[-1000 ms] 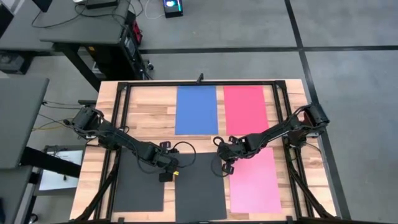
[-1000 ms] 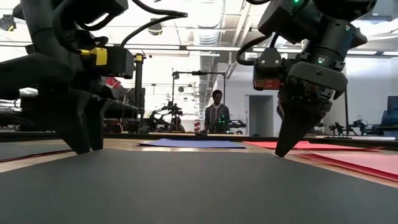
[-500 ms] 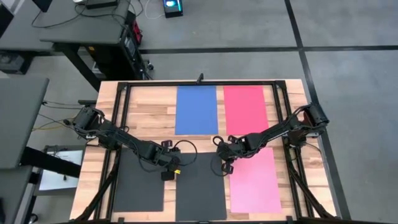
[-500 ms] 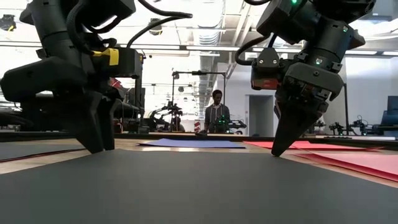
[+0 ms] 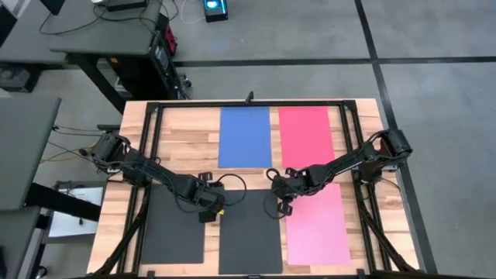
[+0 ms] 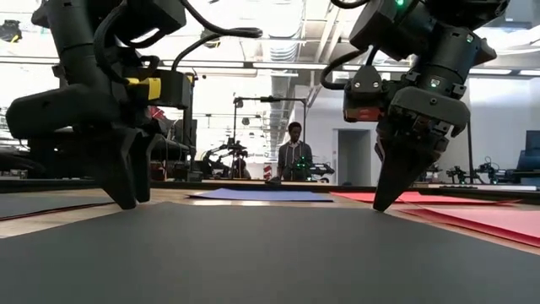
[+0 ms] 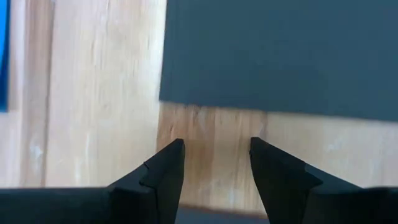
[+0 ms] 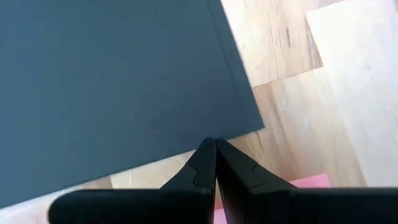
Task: Organize paper
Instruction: Adjust the black papers
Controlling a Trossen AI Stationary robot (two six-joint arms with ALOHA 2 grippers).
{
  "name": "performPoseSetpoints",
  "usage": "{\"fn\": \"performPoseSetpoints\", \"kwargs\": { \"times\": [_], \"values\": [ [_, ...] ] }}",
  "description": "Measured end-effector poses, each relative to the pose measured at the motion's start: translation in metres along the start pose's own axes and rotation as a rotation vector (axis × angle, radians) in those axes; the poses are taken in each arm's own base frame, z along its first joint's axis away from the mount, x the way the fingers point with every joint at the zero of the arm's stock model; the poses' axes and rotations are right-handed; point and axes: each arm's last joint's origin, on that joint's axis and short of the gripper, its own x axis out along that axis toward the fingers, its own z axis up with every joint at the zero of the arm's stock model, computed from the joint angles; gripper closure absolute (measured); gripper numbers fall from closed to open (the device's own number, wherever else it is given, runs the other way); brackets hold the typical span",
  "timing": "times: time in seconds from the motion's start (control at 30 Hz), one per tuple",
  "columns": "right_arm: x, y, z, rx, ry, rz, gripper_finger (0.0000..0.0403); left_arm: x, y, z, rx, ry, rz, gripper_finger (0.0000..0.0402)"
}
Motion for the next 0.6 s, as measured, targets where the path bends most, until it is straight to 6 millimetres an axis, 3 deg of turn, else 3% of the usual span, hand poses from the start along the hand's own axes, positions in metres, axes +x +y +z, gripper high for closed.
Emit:
{"fn": "performPoseSetpoints", "kwargs": {
  "times": [0.3,0.6],
  "values": [
    [-0.026,0.005,0.003,-0.012,-0.050,0.037,0.0403,-0.011,0.000,0.016,0.085,-0.054,0.088,0.0240],
    [-0.041,0.060,-0.019,-0.206,-0.139,0.208,0.0403,-0.009,0.018,0.048,0.118,-0.278,0.111,0.0240]
  ]
}}
